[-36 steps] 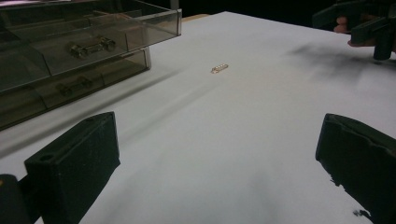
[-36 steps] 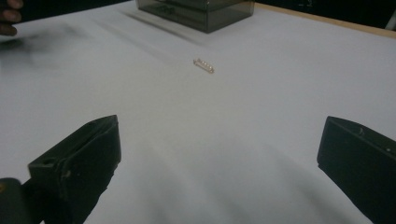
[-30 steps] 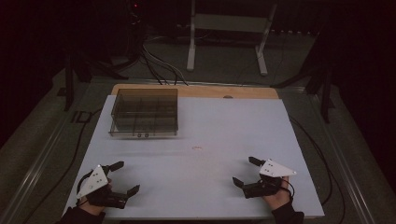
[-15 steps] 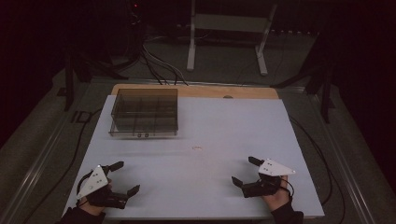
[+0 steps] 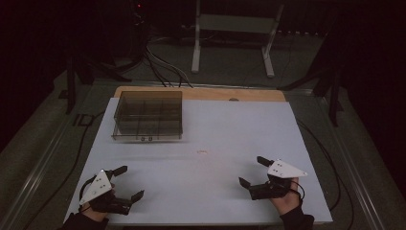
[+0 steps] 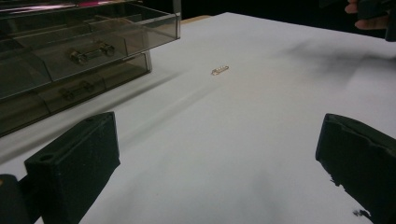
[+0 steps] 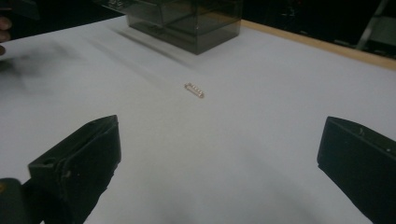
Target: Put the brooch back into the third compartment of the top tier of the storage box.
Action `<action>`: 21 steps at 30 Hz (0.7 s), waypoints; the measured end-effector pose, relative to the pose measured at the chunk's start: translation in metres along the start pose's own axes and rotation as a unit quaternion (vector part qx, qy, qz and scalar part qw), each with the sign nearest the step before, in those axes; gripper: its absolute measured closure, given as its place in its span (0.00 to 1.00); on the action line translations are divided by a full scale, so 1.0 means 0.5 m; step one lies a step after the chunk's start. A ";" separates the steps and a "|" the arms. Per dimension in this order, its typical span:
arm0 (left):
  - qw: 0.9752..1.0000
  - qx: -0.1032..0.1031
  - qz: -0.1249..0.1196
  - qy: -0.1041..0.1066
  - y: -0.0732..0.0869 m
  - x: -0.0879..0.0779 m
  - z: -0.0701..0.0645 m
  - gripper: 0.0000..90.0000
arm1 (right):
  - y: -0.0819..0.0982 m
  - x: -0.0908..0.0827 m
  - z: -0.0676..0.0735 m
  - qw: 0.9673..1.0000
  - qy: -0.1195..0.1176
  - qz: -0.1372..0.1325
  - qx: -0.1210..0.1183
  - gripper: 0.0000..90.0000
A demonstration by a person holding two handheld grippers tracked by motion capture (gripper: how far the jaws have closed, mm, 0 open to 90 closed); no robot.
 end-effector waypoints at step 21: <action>1.000 0.011 0.005 0.003 0.000 0.001 -0.003 0.01 | -0.107 0.044 -0.019 0.999 0.006 -0.026 -0.033 0.00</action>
Point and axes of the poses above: each handheld gripper's, and its own axes: x roughly forward along the jaws, y roughly out of its underside, z roughly to its left, the point moved 3 cm from there along x, roughly forward along the jaws, and after that the axes turned 14 degrees about -z, right-handed, at the moved point
